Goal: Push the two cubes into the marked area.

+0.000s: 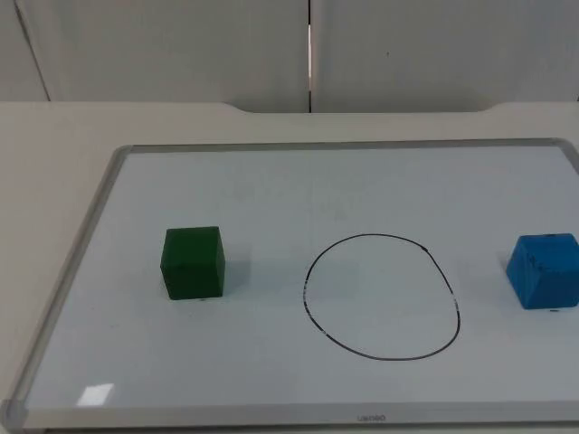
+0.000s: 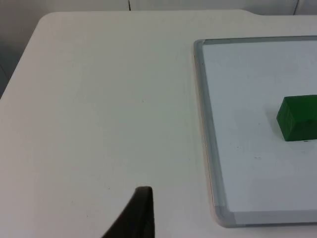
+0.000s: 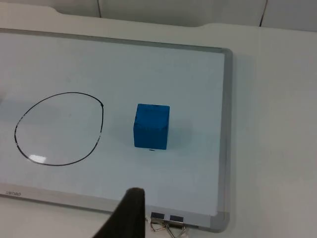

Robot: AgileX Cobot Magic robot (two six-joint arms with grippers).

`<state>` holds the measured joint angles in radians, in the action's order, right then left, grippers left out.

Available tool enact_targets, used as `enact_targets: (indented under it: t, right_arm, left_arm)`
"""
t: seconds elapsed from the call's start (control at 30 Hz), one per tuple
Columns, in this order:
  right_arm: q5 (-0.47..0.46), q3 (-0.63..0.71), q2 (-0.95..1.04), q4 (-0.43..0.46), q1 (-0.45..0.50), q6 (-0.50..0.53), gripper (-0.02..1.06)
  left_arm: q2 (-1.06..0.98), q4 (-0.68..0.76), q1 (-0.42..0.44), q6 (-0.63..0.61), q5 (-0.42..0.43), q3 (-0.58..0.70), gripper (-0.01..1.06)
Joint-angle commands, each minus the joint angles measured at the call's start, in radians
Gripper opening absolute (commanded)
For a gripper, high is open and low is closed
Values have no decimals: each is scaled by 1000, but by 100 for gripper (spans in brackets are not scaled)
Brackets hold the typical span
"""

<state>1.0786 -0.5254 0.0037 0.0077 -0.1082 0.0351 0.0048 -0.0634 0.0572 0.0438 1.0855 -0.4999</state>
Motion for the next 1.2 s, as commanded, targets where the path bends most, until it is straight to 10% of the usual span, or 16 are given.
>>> enact_targets:
  t: [0.0, 1.17]
  right_arm:
    - [1, 10, -4, 0, 6, -2, 105]
    - [1, 10, -4, -8, 6, -4, 105]
  left_arm:
    - [-5, -8, 3, -4, -12, 6, 105]
    - [-5, -25, 3, 3, -12, 6, 105]
